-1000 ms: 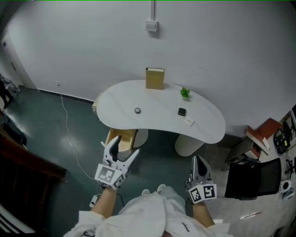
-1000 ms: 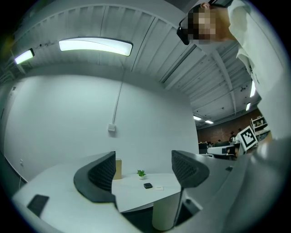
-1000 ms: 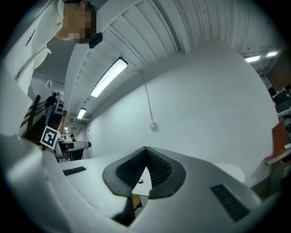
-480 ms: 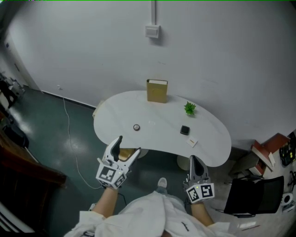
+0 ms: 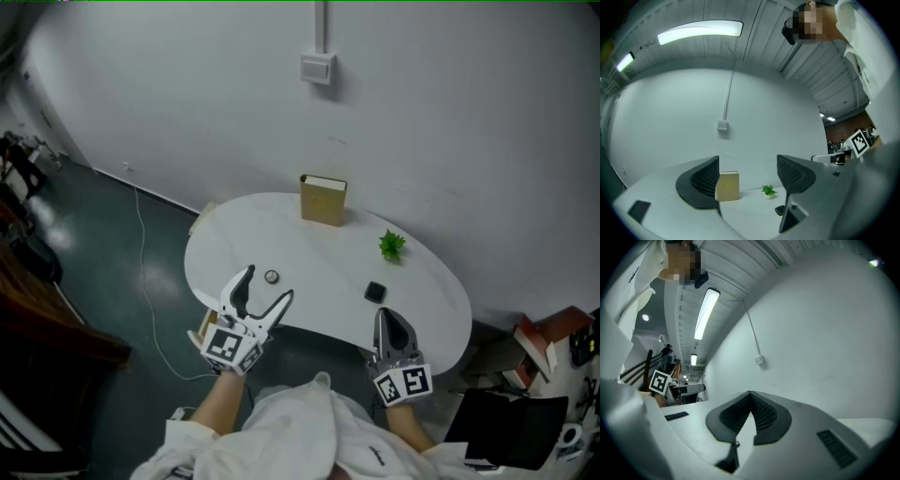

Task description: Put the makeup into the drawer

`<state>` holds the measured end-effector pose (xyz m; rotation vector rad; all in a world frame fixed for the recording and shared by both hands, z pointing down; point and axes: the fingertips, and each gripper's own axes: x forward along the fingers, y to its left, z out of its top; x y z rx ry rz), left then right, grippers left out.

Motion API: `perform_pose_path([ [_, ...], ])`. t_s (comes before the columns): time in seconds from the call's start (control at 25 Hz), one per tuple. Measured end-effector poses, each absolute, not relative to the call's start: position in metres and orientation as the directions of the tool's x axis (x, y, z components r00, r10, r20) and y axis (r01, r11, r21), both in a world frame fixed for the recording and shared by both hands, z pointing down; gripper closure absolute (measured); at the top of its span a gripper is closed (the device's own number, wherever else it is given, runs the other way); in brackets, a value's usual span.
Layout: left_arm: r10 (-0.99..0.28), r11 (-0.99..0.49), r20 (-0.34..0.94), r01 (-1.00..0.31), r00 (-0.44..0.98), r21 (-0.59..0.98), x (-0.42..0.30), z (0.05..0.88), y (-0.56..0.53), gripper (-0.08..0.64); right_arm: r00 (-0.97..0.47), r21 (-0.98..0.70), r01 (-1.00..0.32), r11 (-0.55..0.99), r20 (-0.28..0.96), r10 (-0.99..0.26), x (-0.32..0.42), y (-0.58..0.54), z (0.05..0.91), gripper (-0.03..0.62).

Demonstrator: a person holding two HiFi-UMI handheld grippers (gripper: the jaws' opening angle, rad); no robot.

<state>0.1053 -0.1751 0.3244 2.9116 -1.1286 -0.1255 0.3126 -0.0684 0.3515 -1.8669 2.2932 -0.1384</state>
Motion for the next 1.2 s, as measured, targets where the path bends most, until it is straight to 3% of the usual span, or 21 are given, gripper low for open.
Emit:
perform_pose_path([
  [0.8, -0.686, -0.715, 0.094, -0.692, 0.722, 0.1, 0.065, 0.41, -0.248, 0.19, -0.321, -0.237, -0.925, 0.298, 0.065, -0.945, 0.218, -0.174, 0.415, 0.575],
  [1.2, -0.674, -0.689, 0.252, -0.714, 0.695, 0.125, 0.051, 0.504, -0.285, 0.19, -0.379, -0.266, -0.909, 0.321, 0.205, -0.903, 0.182, -0.232, 0.494, 0.575],
])
